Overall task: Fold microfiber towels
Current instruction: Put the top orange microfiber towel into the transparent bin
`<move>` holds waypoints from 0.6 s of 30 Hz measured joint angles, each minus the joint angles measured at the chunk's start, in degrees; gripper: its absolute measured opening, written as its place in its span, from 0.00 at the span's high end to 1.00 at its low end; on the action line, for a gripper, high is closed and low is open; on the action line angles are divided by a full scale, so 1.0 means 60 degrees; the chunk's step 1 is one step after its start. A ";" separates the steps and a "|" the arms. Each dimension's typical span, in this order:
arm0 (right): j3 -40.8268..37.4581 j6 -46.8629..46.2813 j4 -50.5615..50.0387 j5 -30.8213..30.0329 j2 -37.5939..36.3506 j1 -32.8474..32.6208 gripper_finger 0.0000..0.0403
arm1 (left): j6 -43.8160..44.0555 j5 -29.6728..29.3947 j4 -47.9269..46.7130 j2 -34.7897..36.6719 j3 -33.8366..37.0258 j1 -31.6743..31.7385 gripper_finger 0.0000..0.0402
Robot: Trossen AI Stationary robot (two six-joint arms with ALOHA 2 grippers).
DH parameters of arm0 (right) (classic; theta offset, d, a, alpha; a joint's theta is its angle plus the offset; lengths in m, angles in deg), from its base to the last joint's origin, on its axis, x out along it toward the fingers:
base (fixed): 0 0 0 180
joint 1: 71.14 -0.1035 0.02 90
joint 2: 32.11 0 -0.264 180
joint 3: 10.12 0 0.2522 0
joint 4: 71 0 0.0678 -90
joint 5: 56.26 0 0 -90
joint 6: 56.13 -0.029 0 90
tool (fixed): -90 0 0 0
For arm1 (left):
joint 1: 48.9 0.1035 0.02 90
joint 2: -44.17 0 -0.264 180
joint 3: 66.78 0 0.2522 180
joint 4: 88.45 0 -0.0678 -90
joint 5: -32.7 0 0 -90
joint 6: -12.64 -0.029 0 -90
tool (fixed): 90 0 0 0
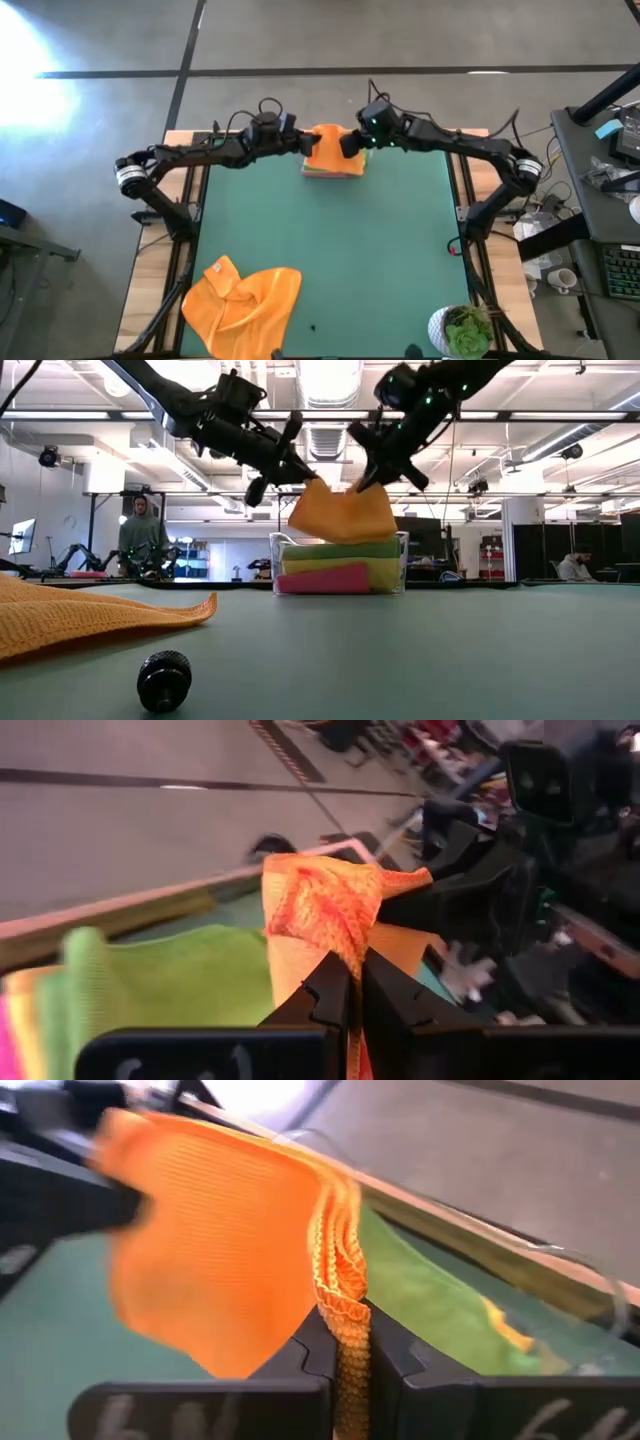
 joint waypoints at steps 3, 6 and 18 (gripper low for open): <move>0.0120 0.0112 -0.0089 0.0271 0.0428 0.0372 0.97 | -0.0007 -0.0336 -0.0099 -0.0027 -0.0075 0.0194 1.00; 0.0240 0.0394 -0.0092 0.0642 0.0906 0.0614 0.97 | 0.0022 -0.0659 -0.0106 -0.0183 -0.0034 0.0308 1.00; 0.1223 0.2111 -0.0567 0.0718 0.2266 0.0954 0.97 | 0.0102 -0.0918 -0.0114 -0.1382 -0.0208 0.0442 1.00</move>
